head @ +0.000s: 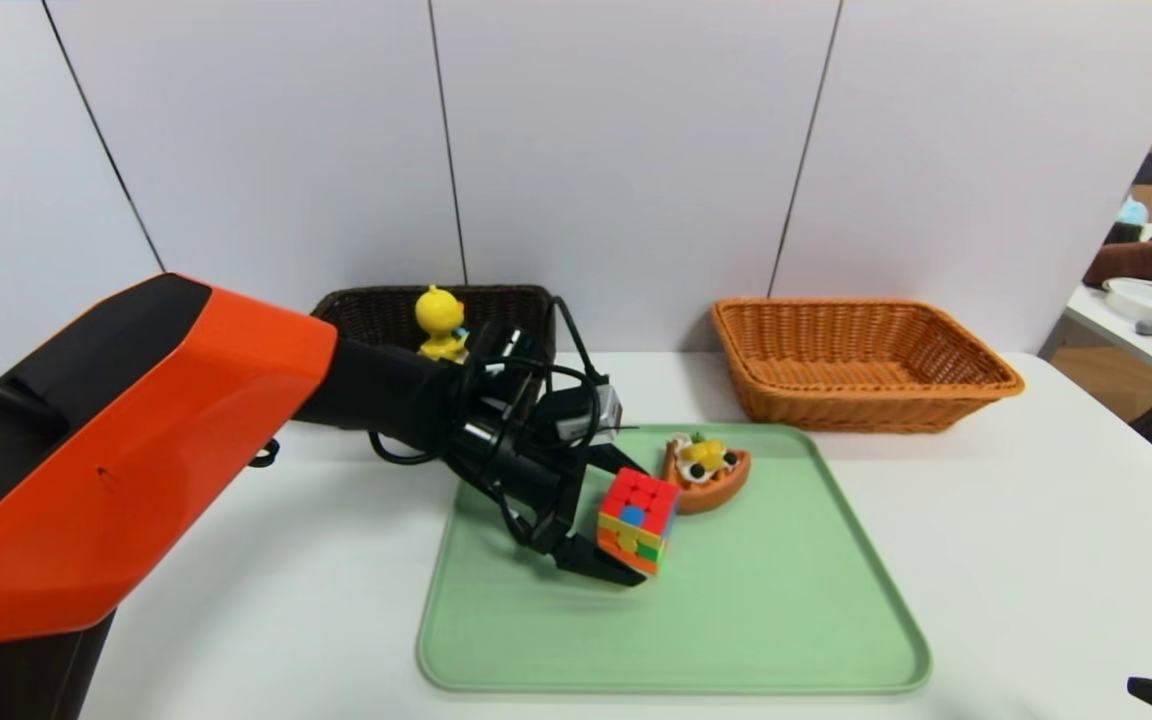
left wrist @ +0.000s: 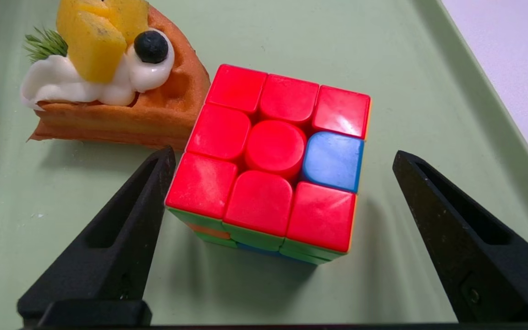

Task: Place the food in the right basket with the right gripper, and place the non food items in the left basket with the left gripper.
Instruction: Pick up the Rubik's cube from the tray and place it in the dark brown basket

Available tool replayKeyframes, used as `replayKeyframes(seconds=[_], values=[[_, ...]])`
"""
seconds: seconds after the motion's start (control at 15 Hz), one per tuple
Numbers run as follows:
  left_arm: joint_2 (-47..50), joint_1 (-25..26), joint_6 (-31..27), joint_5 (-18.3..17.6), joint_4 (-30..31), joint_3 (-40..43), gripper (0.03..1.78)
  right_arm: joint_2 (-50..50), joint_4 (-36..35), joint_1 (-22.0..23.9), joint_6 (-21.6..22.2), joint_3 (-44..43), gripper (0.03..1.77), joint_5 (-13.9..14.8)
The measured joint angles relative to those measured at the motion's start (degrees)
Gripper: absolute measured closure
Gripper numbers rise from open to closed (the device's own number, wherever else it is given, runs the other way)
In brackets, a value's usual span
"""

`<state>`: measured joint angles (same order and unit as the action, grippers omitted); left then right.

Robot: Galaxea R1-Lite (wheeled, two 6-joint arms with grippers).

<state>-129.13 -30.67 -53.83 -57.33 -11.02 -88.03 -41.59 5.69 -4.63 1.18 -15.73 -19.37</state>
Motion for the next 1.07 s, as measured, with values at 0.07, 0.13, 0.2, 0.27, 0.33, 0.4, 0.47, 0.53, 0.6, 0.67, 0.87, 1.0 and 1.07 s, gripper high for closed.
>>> replayKeyframes(seconds=[0.07,0.13,0.2,0.27,0.33,0.4,0.47,0.53,0.6,0.67,0.87,1.0,1.07], values=[[-0.2,-0.1,0.0,0.0,0.0,0.0,0.12,0.0,0.0,0.0,0.0,0.0,0.10,0.0],[-0.4,-0.1,0.1,0.0,0.1,-0.1,0.12,0.0,-0.1,0.0,0.0,0.0,0.10,0.0],[-0.5,-0.1,0.1,0.0,0.1,-0.1,0.12,0.0,-0.1,0.0,0.0,0.0,0.10,0.0],[-0.5,-0.1,0.1,0.0,0.3,-0.1,0.12,-0.1,-0.1,0.0,-0.1,0.0,0.10,0.0],[-0.6,-0.1,0.1,0.0,0.4,-0.1,0.12,-0.1,-0.1,0.0,-0.1,0.0,0.10,0.0],[-0.7,-0.1,0.1,0.0,0.6,-0.1,0.15,-0.1,-0.1,0.0,0.0,0.0,0.10,0.0],[-0.7,-0.2,0.1,0.0,0.9,-0.1,0.36,-0.1,-0.1,0.0,0.0,0.0,0.10,0.0],[-0.7,-0.2,0.1,0.0,0.9,-0.1,0.51,-0.1,-0.1,0.0,0.0,0.0,0.10,0.0],[-0.7,-0.2,0.1,0.0,0.9,-0.1,0.66,-0.1,-0.1,0.0,0.0,0.0,0.10,0.0],[-0.7,-0.2,0.1,0.0,0.9,-0.1,0.78,-0.1,-0.1,0.0,0.0,0.0,0.10,0.0],[-0.7,-0.2,0.1,0.0,1.7,-0.1,0.82,-0.1,-0.1,0.0,0.0,0.0,0.10,0.0],[-0.4,-0.1,0.2,0.0,1.7,0.2,0.82,-0.1,0.0,0.0,0.0,0.0,0.10,0.0],[0.0,-0.1,0.3,0.0,1.6,0.4,0.82,0.0,0.0,0.0,0.0,0.1,0.10,0.0]])
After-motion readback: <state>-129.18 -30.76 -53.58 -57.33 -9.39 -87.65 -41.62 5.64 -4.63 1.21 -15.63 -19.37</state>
